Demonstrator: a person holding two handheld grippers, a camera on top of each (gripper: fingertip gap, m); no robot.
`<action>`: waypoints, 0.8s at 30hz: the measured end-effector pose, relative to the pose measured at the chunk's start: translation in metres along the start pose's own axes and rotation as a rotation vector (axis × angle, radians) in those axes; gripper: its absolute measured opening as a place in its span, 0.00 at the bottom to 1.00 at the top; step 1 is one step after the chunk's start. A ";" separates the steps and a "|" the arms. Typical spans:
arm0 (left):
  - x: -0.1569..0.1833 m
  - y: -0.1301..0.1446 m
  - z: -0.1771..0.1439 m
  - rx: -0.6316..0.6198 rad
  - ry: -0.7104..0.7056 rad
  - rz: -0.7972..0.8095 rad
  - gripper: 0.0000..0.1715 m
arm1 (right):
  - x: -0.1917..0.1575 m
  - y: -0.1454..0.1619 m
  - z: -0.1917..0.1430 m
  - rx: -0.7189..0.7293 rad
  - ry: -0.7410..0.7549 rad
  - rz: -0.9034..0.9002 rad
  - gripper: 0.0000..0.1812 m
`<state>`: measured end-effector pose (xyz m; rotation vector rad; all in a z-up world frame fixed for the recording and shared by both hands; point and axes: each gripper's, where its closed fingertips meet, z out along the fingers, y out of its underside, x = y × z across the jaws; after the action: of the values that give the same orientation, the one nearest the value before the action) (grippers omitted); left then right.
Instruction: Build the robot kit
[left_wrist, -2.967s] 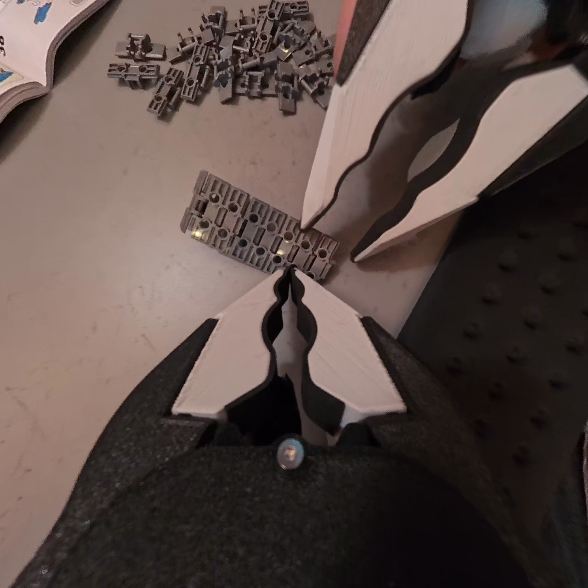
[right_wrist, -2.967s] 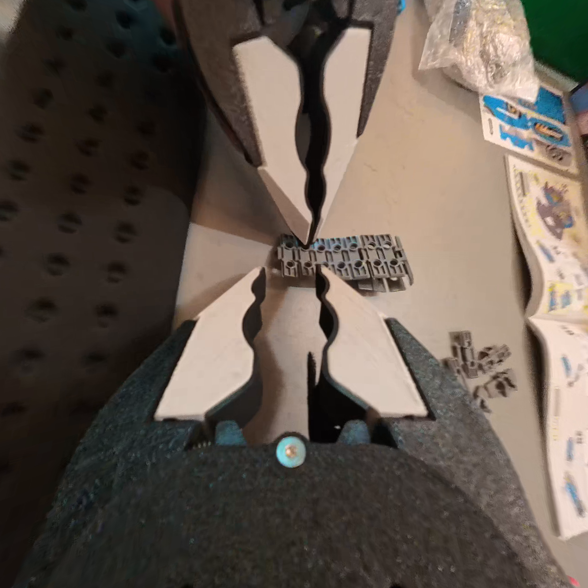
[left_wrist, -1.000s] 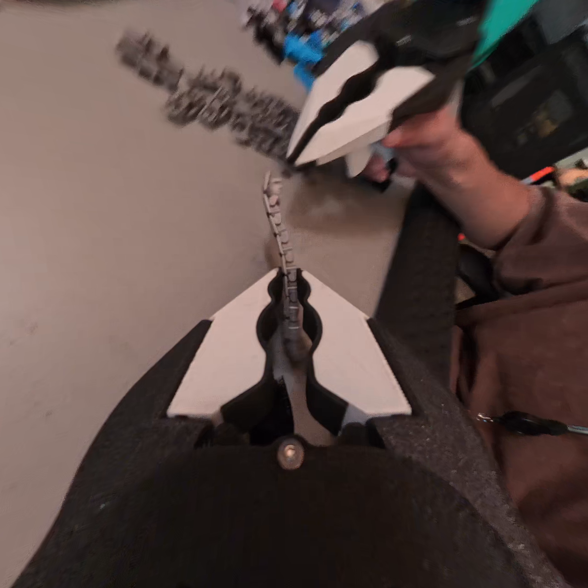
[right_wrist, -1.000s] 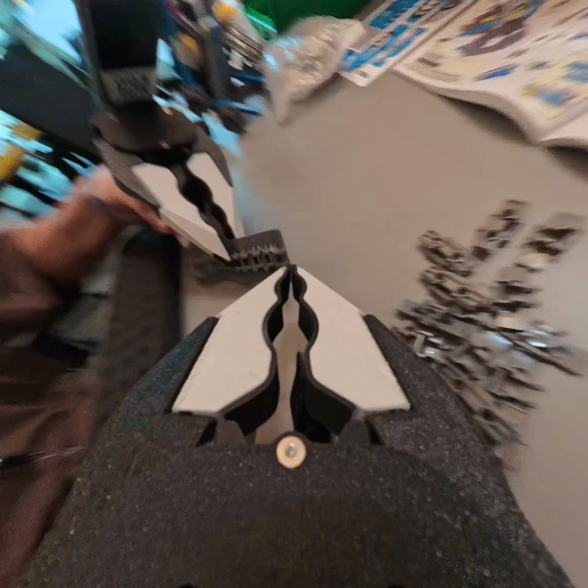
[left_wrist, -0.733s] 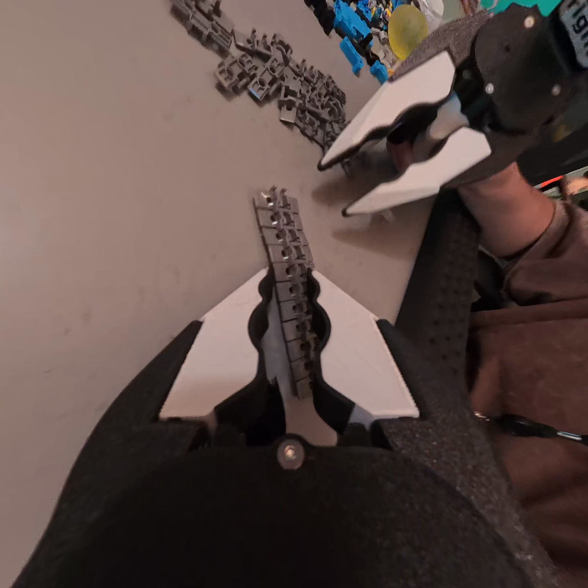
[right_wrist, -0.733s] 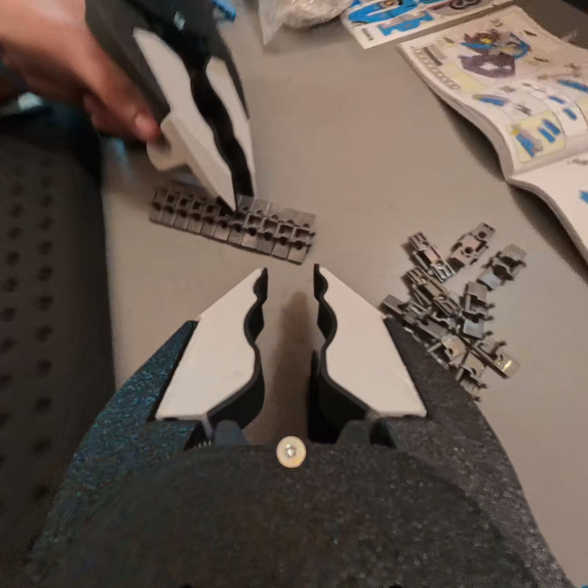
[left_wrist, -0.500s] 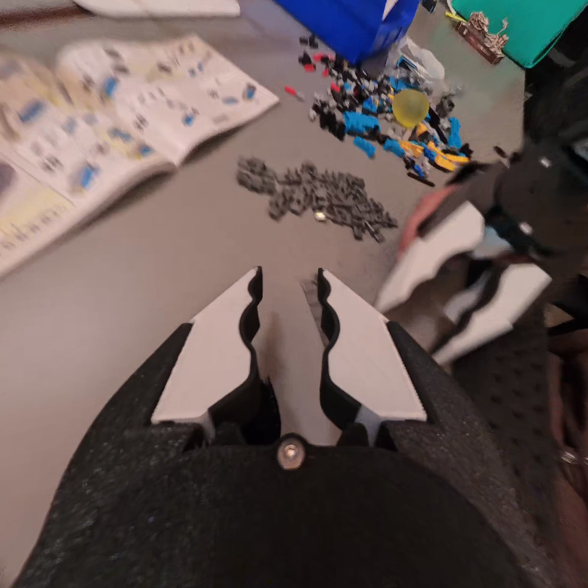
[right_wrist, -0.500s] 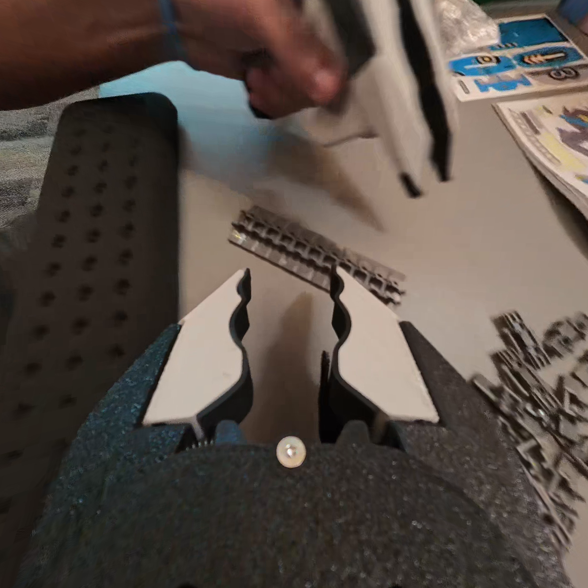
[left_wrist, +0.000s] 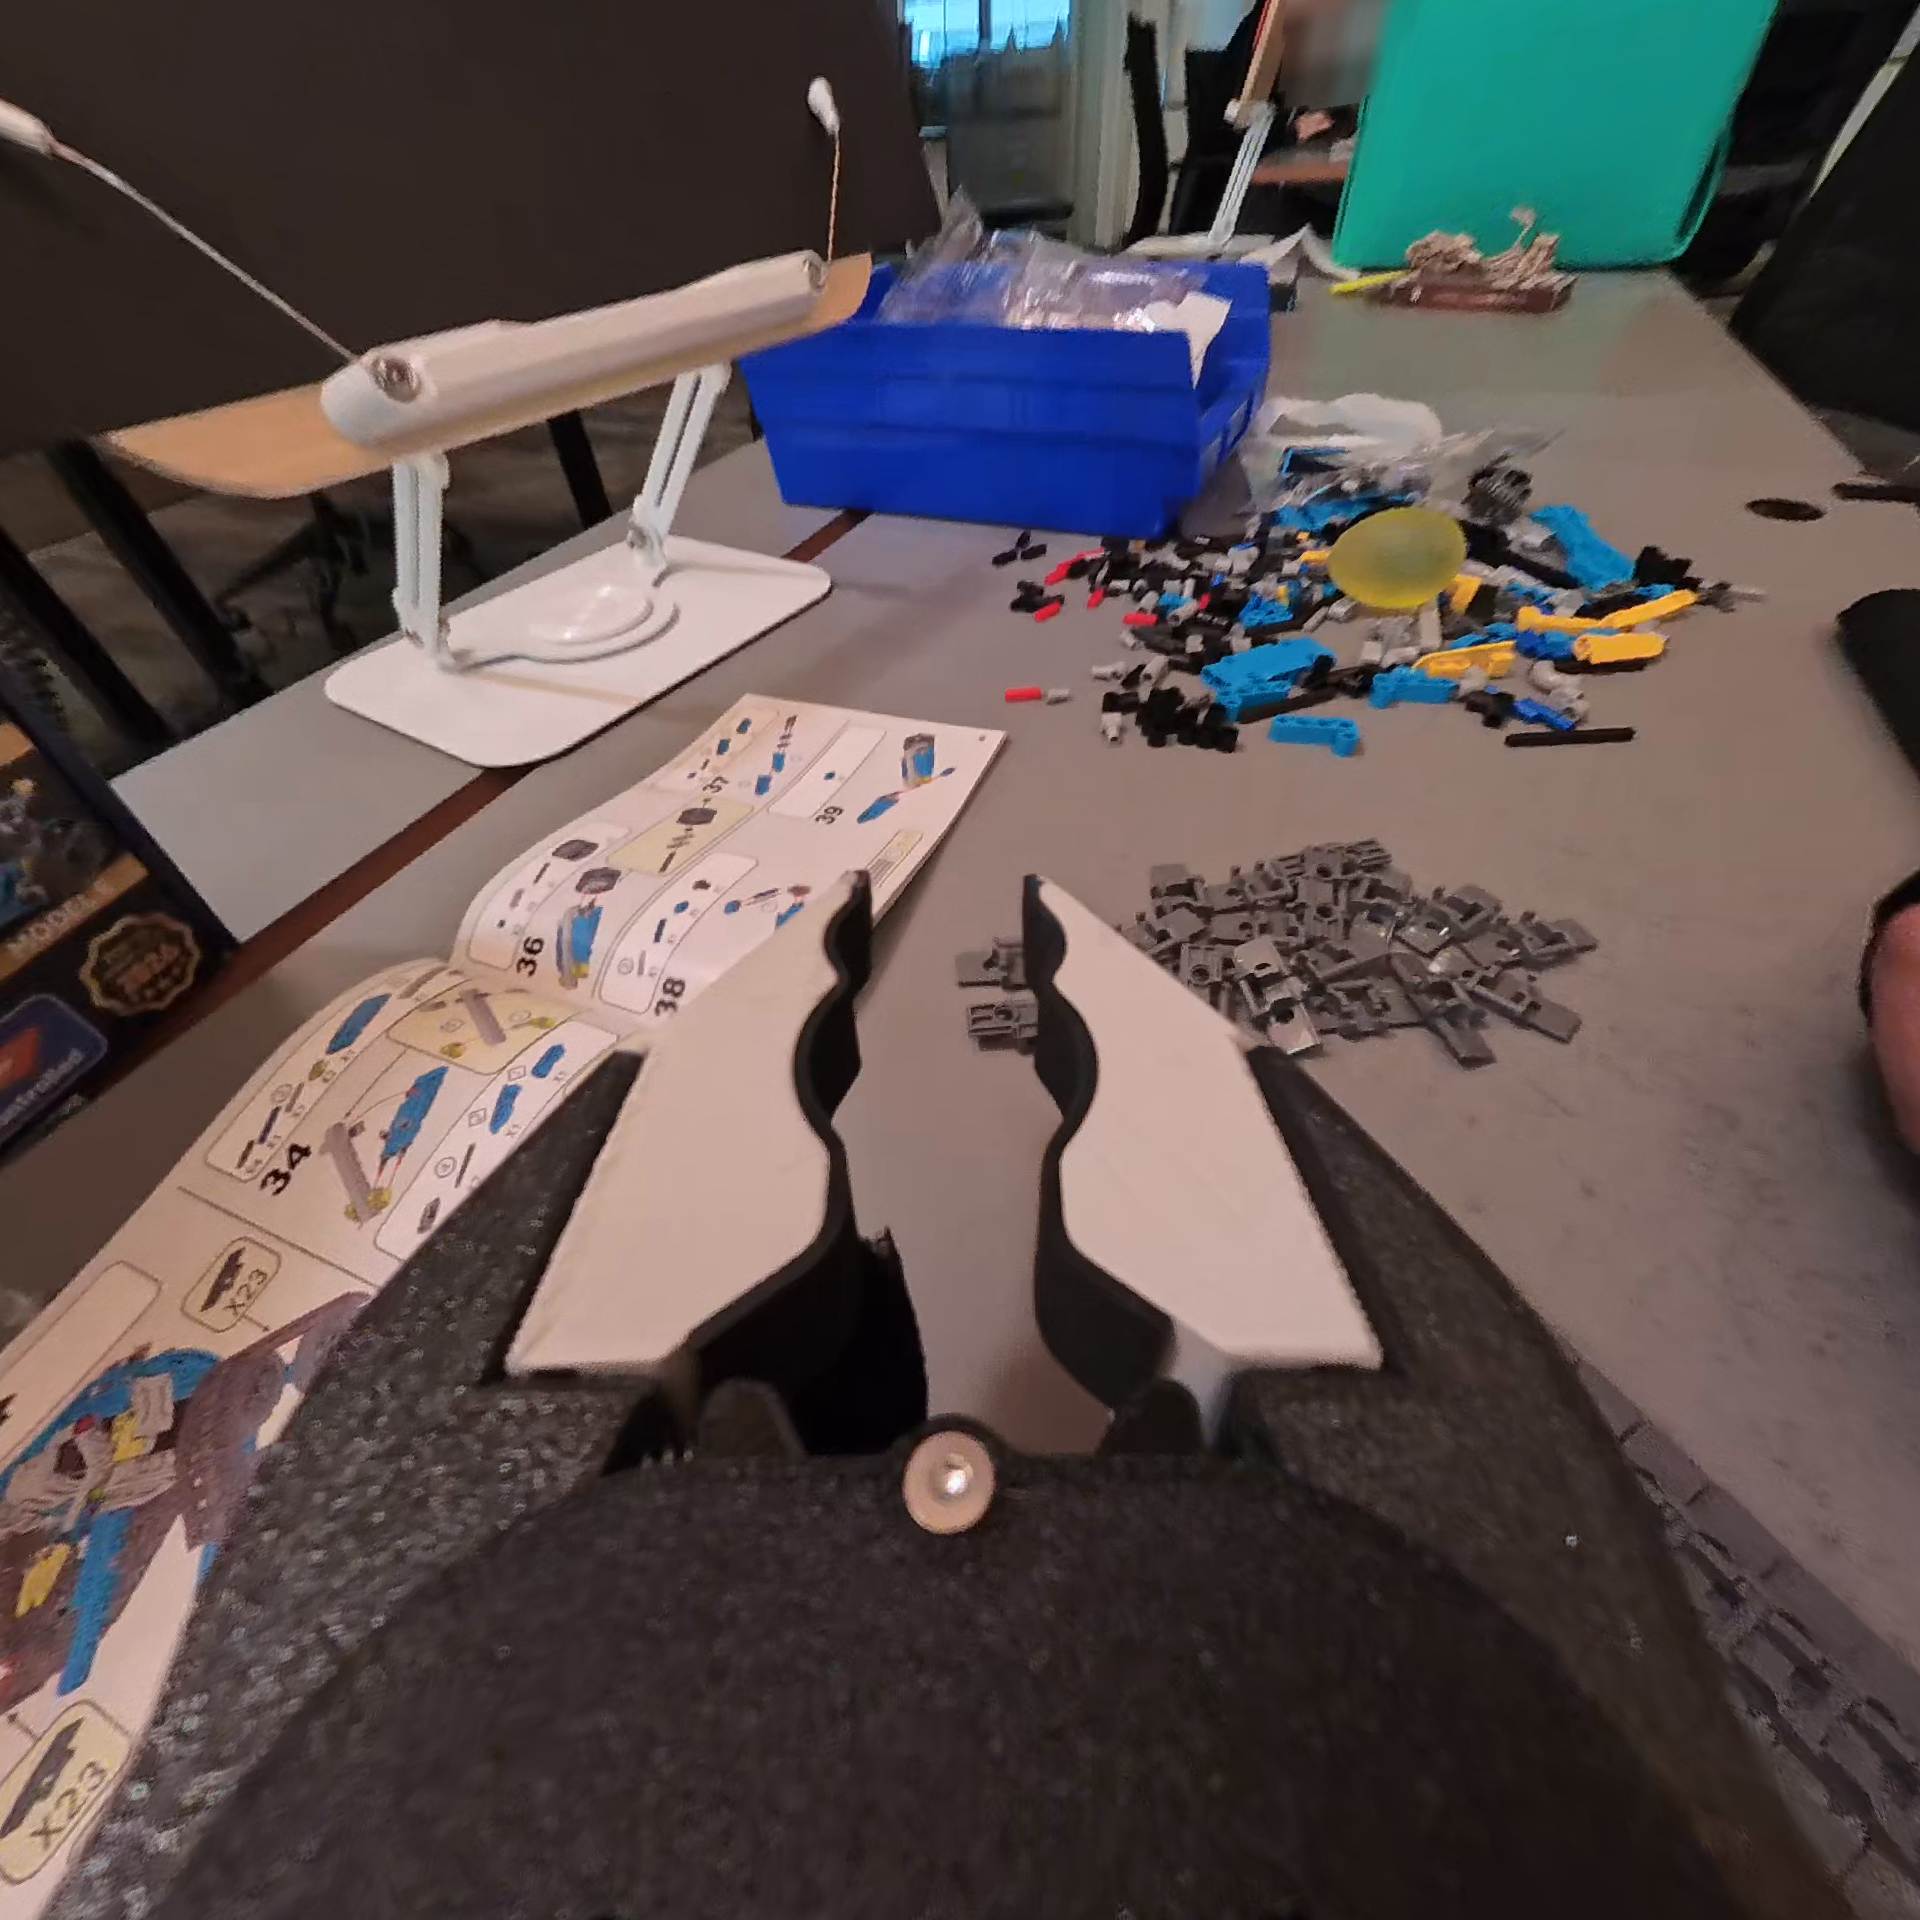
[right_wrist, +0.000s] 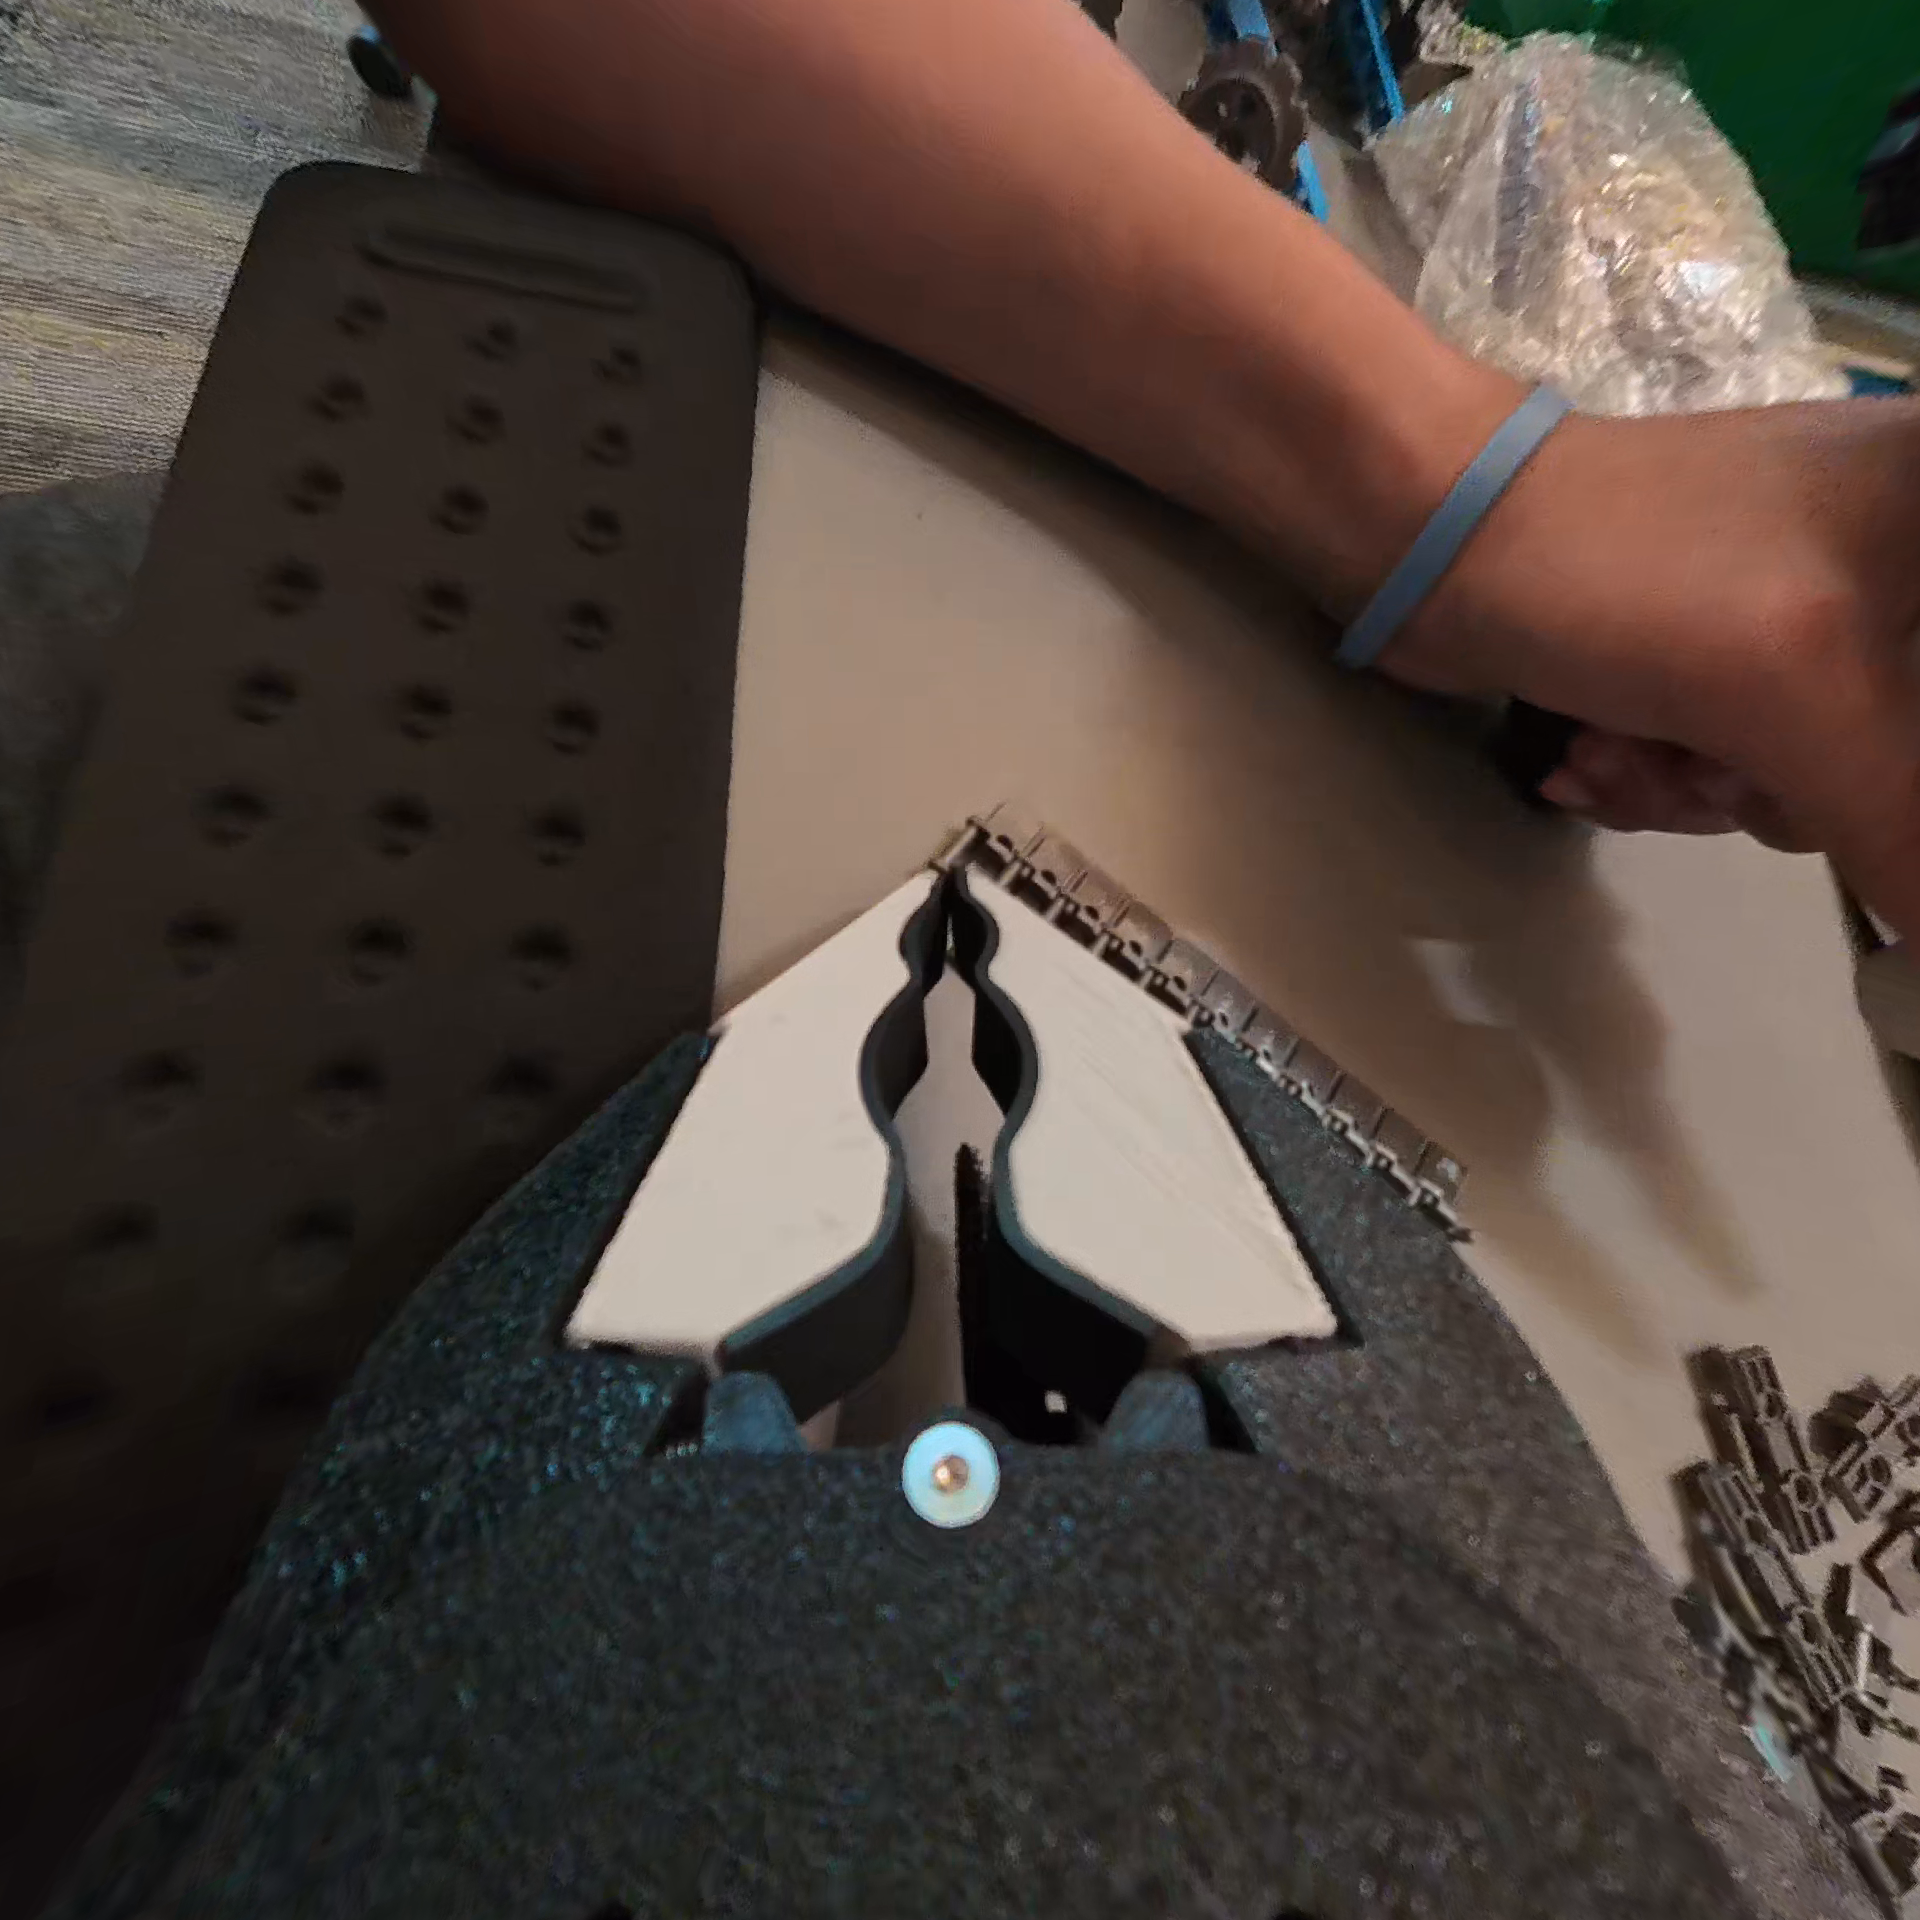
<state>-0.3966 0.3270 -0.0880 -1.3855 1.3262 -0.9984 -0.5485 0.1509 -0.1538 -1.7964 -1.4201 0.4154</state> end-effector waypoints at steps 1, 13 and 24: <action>0.000 -0.003 -0.003 0.025 -0.005 0.006 0.16 | 0.000 0.001 0.000 -0.004 -0.006 0.006 0.00; -0.003 -0.002 -0.002 0.021 0.053 -0.089 0.16 | 0.000 0.000 -0.001 0.003 -0.012 0.020 0.00; -0.001 0.002 0.001 -0.005 0.059 -0.082 0.16 | 0.009 0.017 0.000 -0.081 0.050 -0.006 0.00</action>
<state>-0.3962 0.3278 -0.0898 -1.4334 1.3250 -1.0988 -0.5342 0.1579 -0.1642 -1.8538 -1.4250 0.3114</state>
